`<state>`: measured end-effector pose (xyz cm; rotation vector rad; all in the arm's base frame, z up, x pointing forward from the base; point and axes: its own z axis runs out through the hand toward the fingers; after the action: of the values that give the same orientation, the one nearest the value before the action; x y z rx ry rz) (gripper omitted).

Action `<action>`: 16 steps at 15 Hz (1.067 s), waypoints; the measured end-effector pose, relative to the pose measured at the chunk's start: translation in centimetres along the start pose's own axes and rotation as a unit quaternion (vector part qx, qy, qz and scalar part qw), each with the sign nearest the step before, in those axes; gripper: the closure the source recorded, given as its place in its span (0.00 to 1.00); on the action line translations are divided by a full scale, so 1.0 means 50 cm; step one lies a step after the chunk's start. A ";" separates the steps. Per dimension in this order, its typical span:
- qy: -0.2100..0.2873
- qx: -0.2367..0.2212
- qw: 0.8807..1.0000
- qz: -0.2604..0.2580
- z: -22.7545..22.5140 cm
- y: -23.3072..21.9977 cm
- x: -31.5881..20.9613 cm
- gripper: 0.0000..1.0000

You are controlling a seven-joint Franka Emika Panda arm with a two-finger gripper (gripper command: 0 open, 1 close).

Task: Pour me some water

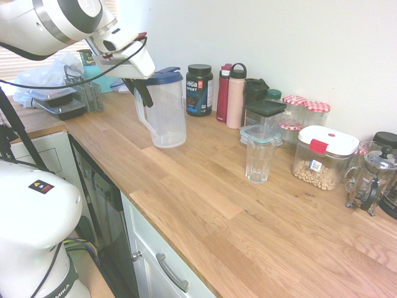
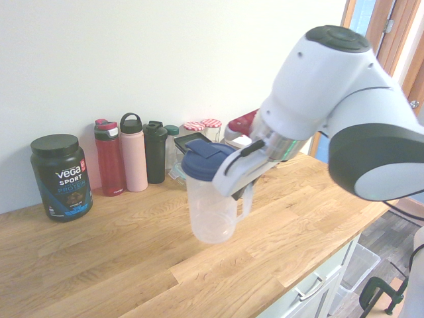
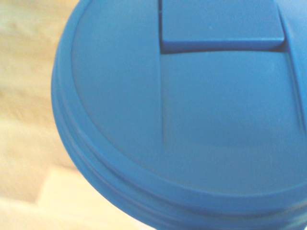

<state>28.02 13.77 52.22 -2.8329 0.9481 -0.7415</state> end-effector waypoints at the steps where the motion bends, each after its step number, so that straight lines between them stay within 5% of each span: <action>1: -0.008 0.005 1.000 -0.010 -0.003 0.037 0.016 1.00; 9: -0.048 0.021 0.997 -0.051 -0.040 0.402 0.197 1.00; 14: -0.049 0.024 0.997 -0.046 0.009 0.522 0.269 1.00; 16: -0.051 -0.014 0.997 -0.053 0.010 0.537 0.311 1.00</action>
<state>24.26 -17.05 52.80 -2.9334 0.8051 -0.5895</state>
